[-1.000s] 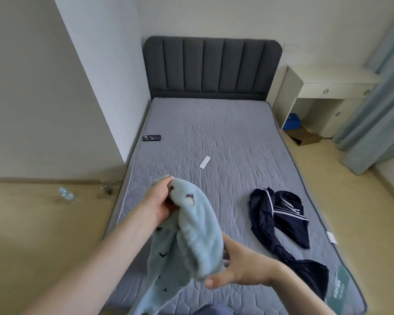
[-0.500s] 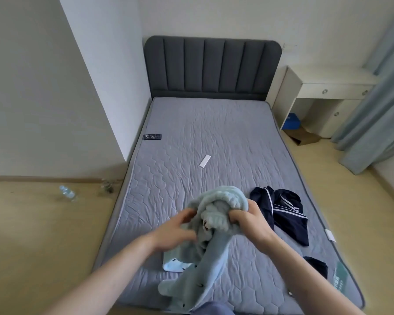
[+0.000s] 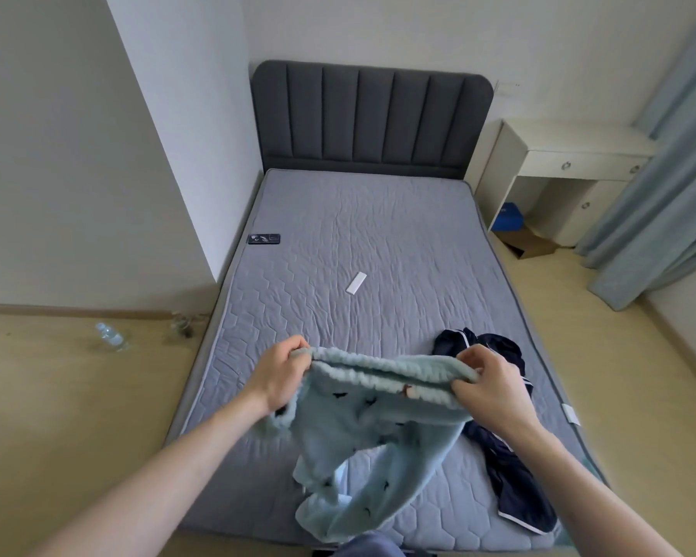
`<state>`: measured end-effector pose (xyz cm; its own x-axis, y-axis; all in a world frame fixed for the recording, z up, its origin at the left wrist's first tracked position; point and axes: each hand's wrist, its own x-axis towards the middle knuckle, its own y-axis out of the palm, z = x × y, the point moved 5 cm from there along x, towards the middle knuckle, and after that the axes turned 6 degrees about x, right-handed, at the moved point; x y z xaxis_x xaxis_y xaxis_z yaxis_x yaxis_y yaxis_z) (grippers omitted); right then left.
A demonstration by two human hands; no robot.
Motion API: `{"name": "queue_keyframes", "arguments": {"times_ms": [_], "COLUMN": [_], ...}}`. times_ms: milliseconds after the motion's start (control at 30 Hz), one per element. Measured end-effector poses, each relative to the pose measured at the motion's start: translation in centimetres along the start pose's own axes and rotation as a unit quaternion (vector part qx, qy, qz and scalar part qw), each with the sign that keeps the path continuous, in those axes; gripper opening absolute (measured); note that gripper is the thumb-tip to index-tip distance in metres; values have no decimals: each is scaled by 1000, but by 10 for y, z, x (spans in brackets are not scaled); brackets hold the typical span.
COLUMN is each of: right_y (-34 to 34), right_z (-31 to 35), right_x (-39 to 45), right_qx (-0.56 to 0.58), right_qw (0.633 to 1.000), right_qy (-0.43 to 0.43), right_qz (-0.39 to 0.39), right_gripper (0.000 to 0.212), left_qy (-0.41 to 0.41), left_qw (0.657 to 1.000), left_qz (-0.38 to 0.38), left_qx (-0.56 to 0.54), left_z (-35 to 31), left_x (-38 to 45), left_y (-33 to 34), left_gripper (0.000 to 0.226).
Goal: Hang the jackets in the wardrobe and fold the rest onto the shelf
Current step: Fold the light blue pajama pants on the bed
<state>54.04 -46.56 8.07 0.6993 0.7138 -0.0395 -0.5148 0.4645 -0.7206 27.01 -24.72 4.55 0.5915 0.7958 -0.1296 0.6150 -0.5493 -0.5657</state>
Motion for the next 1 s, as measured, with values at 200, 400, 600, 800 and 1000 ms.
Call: {"name": "queue_keyframes", "arguments": {"times_ms": [200,400,600,800,1000], "right_y": [18,42,69,51,-26], "right_z": [-19,-48,-89,-94,-9], "right_x": [-1,-3,-6,47,181], "right_qx": [-107,-138,-222,-195,-64], "right_qw": [992,979,940,939,988], "right_qy": [0,46,110,171,126], "right_qz": [67,143,234,228,59], "right_gripper": [31,38,21,12,21], "left_qy": [20,-80,-209,-294,-225], "left_qw": [964,940,895,906,965], "left_qz": [158,158,162,169,-21], "left_qx": [215,293,359,254,130], "left_z": [9,87,166,140,-5], "left_x": [5,0,-25,15,143], "left_y": [-1,-14,-12,-7,-72], "left_gripper": [28,22,8,21,27]}}
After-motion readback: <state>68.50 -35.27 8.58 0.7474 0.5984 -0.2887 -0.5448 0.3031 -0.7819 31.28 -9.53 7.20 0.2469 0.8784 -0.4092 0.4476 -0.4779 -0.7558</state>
